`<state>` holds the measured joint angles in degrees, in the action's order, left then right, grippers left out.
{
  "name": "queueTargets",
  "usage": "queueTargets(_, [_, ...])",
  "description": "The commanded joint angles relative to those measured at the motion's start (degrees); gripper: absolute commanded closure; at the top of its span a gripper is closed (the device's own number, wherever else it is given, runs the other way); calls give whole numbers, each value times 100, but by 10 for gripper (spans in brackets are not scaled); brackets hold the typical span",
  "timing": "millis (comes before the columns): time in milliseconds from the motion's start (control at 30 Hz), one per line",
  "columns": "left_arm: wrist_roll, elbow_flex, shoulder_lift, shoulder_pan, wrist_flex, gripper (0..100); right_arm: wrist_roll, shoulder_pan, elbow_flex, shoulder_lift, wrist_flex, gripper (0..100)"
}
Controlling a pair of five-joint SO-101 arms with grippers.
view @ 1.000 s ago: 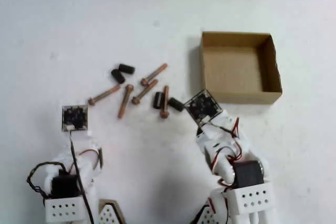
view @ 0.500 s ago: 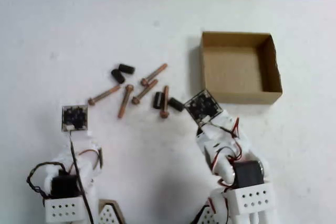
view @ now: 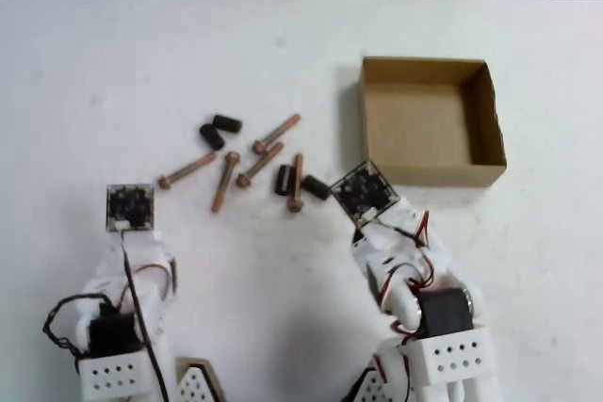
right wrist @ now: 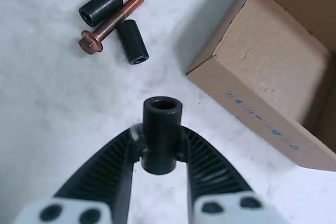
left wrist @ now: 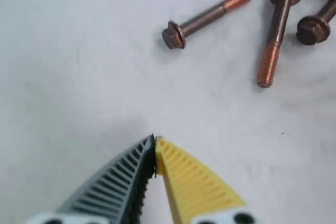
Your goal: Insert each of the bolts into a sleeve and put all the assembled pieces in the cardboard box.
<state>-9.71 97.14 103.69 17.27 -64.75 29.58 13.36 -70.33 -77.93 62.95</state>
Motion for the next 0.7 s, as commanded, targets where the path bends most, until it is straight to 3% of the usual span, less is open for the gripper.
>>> queueTargets(0, [-1618, -185, 101, 602, 695, 977, -79, -48, 44, -57, -163, 982])
queueTargets(133, [-1916, -396, 101, 1015, 1125, 978, -44, -57, -132, -57, -330, 982])
queueTargets(300, [-1987, -1793, 66, 1042, 580, 979, -44, -48, -237, -57, -470, 982])
queueTargets(400, [-2462, -2549, -189, 927, 185, 979, -62, -48, -237, -57, -470, 982])
queueTargets(667, [-2558, -4545, -3099, 796, -281, 978, -88, -48, -237, -57, -470, 982])
